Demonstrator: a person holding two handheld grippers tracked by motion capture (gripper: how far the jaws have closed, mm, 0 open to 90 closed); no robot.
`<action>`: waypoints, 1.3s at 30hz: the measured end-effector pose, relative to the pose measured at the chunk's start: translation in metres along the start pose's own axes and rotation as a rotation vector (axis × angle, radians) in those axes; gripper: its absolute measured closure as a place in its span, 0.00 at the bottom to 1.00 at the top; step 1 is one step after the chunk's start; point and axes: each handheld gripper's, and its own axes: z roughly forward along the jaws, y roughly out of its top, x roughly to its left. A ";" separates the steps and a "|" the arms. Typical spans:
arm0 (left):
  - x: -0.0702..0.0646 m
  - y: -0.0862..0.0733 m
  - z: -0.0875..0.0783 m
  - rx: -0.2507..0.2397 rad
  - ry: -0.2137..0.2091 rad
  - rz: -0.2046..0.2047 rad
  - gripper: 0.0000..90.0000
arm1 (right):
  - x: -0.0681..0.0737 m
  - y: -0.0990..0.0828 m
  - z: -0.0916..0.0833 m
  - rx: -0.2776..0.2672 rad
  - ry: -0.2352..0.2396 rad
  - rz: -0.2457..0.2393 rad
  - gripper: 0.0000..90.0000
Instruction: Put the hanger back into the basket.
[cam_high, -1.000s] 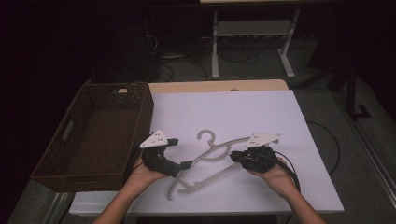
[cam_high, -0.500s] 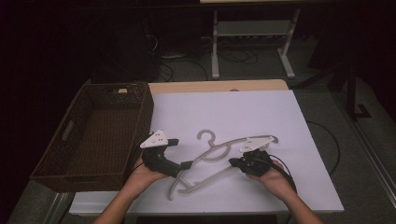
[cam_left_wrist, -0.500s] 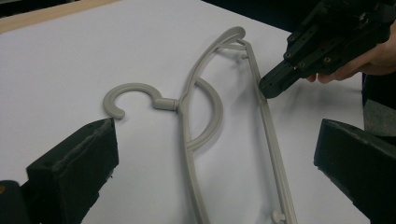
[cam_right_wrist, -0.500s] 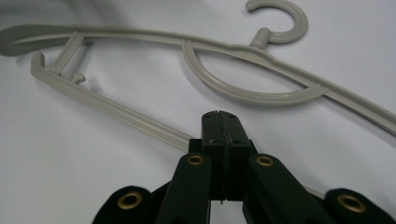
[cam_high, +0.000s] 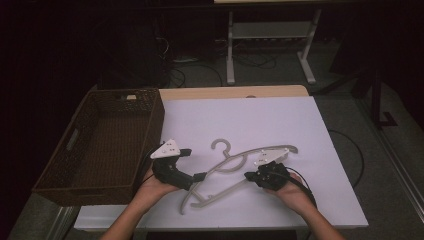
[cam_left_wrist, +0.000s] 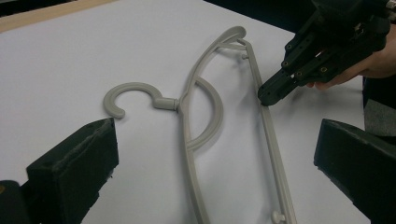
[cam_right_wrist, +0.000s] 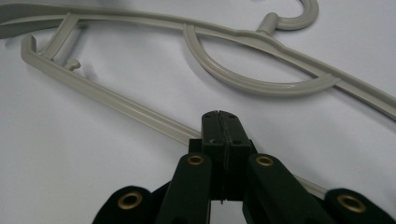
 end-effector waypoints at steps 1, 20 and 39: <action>0.000 0.000 0.000 0.002 0.001 0.003 0.00 | 0.000 0.000 0.000 0.001 0.001 -0.001 0.99; 0.000 -0.004 0.011 0.062 0.012 0.005 0.00 | 0.003 -0.006 0.009 0.048 -0.010 -0.015 1.00; 0.009 -0.010 0.069 0.231 0.022 0.017 0.13 | 0.002 -0.006 0.009 0.047 -0.005 -0.012 1.00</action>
